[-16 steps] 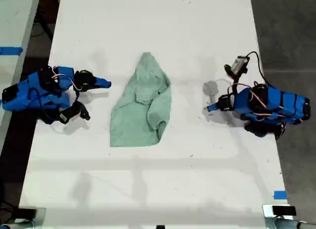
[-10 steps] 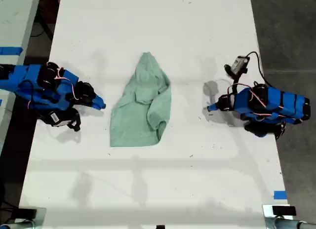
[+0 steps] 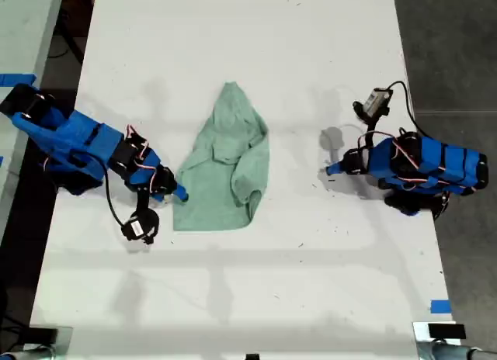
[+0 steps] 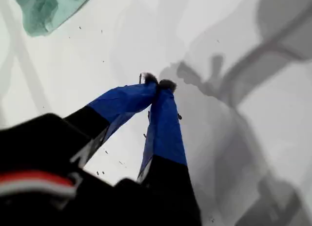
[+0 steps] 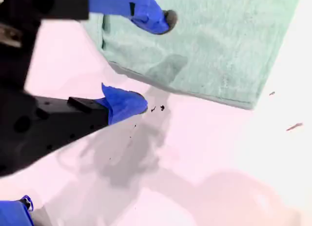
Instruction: Fold t shirt
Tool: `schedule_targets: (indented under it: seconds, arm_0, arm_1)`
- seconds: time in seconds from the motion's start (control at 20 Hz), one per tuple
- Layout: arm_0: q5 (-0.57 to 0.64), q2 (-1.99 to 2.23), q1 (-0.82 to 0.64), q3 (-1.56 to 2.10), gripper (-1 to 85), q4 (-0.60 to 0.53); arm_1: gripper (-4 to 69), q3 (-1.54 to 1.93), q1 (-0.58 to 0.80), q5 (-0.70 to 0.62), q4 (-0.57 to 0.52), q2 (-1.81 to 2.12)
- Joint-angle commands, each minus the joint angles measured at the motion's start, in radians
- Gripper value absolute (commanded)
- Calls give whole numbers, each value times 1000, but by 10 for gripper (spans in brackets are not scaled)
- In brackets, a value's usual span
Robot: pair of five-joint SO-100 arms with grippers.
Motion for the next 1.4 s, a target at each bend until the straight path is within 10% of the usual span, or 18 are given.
schedule_targets:
  seconds: [0.0, 0.3, 0.55, 1.05, 1.35]
  arm_0:
    - [-21, 20, -37, 32, 215, -41]
    - [2, 32, -89, 199, 197, -262]
    - [-3, -23, -103, 273, -3, -374]
    - [-46, 186, -78, 158, -3, -141]
    - [127, 152, -137, -57, -3, -169]
  arm_1:
    - [10, 61, 0, 9, 5, 14]
    - [10, 61, 0, 9, 5, 14]
    - [10, 61, -2, 9, 5, 14]
    - [10, 61, 0, 9, 5, 14]
    - [10, 61, 0, 8, 5, 14]
